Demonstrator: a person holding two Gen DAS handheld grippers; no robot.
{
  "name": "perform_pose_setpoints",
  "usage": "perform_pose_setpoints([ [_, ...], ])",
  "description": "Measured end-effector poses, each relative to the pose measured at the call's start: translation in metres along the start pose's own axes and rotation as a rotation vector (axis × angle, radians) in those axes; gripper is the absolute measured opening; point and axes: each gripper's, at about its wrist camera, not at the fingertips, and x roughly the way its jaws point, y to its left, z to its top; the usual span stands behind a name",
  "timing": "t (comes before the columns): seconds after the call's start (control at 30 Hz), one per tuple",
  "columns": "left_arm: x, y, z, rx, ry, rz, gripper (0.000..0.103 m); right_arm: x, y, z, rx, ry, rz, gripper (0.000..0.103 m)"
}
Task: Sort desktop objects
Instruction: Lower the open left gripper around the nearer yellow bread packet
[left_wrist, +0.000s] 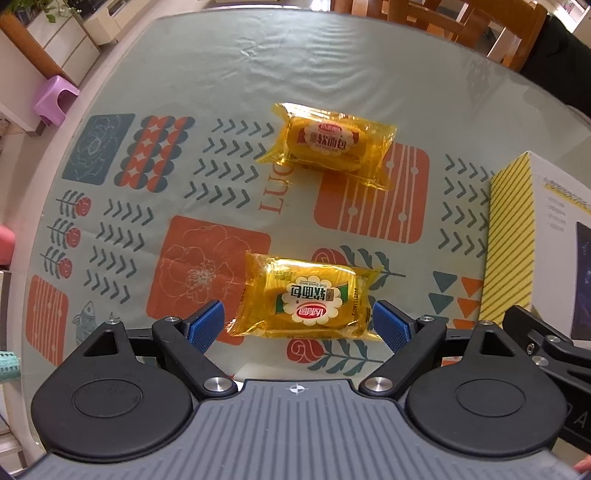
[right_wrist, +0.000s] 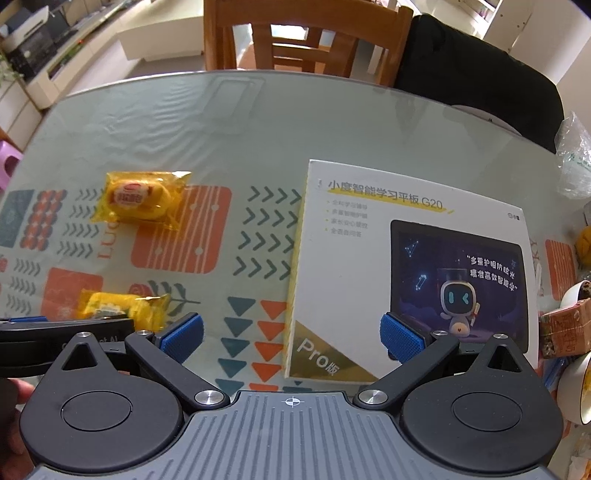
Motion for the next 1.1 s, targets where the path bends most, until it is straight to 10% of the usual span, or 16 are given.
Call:
perform_pose_setpoints([
  [1.1, 0.044, 0.003, 0.026, 0.102, 0.100, -0.066, 0.103, 0.032, 0.019, -0.004, 0.005, 0.070, 0.000, 0.103],
])
